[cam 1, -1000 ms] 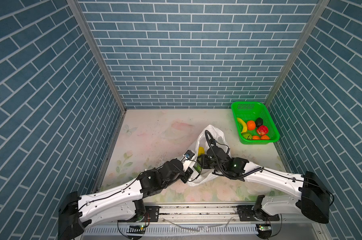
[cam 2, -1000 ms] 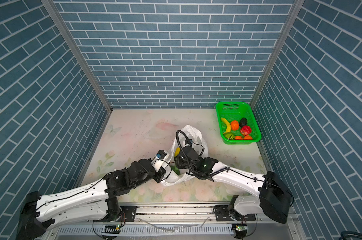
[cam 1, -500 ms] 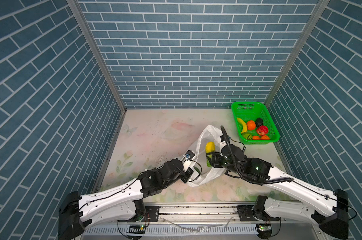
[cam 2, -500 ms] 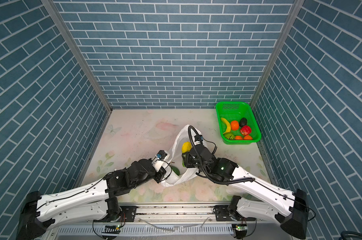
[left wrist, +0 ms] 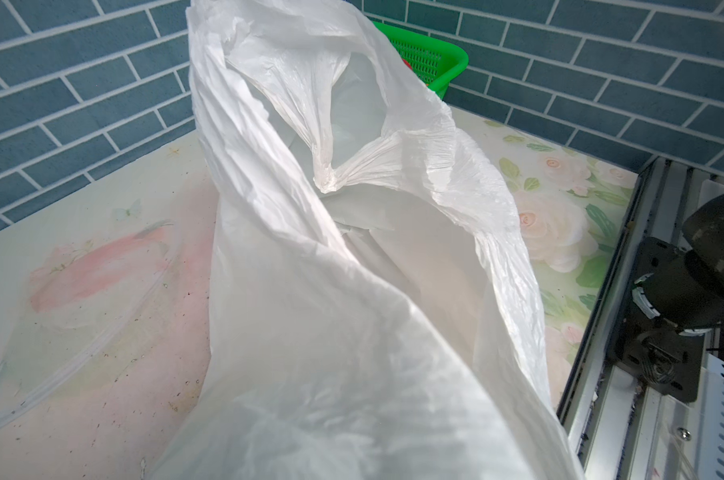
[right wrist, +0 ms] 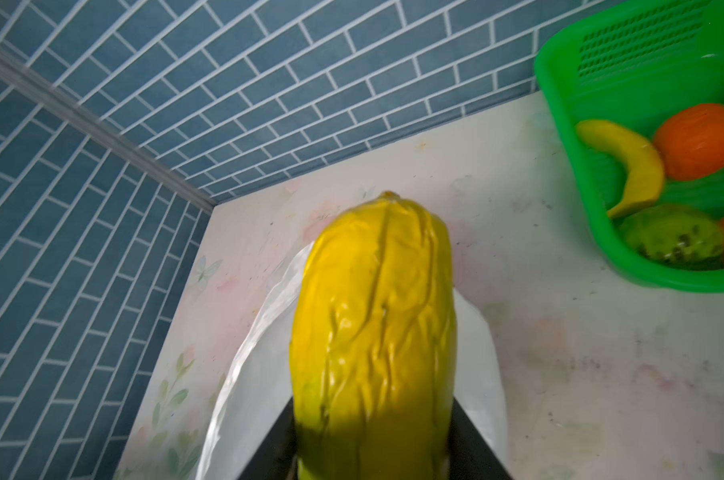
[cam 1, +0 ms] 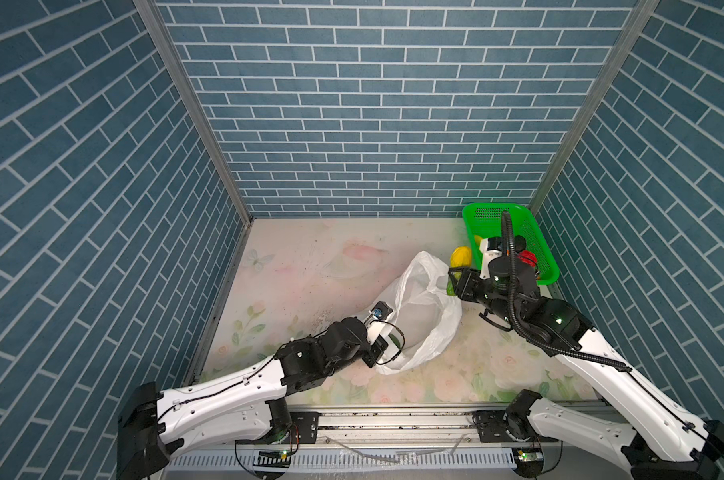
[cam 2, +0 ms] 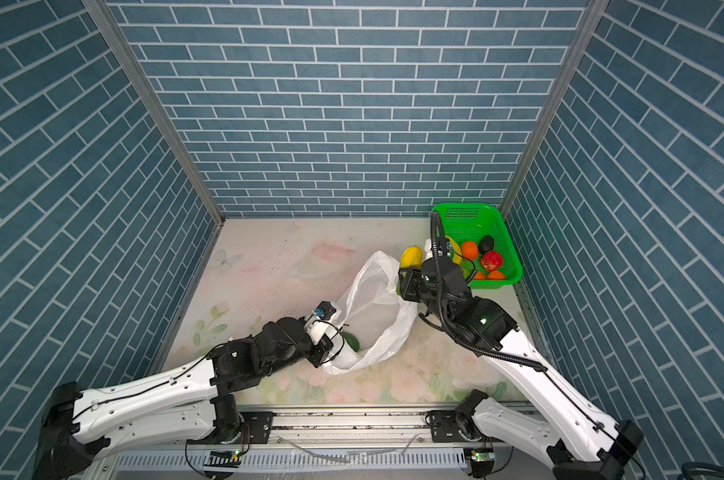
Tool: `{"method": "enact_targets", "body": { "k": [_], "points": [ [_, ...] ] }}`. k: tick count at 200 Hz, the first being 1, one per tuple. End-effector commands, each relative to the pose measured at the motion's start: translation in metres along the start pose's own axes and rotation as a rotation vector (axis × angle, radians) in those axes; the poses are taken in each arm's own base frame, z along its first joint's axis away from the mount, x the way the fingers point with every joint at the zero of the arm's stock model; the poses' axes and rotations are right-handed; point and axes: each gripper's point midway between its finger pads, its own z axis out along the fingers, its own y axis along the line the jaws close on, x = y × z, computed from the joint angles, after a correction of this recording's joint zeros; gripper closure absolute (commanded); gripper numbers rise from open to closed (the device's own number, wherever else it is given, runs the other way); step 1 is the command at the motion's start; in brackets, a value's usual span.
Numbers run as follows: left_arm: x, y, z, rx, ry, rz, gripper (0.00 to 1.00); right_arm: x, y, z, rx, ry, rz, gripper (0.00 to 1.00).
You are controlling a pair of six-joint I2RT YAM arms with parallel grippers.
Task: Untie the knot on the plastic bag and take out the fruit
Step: 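Lift the green-yellow papaya out of the bag toward the basket, then lower the papaya into the green basket and open the right gripper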
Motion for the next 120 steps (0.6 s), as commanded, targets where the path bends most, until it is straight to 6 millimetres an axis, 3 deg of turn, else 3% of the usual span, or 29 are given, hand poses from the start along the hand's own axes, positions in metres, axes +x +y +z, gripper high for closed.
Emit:
{"method": "enact_targets", "body": {
  "k": [1,44,95,120],
  "points": [
    [-0.006,-0.005,-0.003,0.024,0.006,0.022,1.00,-0.030,-0.021,-0.001,0.071,-0.042,-0.060,0.56],
    [0.000,-0.009,-0.004,0.053,0.030,0.032,1.00,-0.067,-0.080,0.037,0.158,-0.082,0.007,0.54],
    [0.003,-0.010,-0.011,0.068,0.043,0.035,1.00,-0.099,-0.157,0.110,0.242,-0.060,0.067,0.54],
    [0.006,-0.008,-0.017,0.062,0.051,0.034,1.00,-0.110,-0.183,0.150,0.260,-0.031,0.057,0.54]
  ]
}}
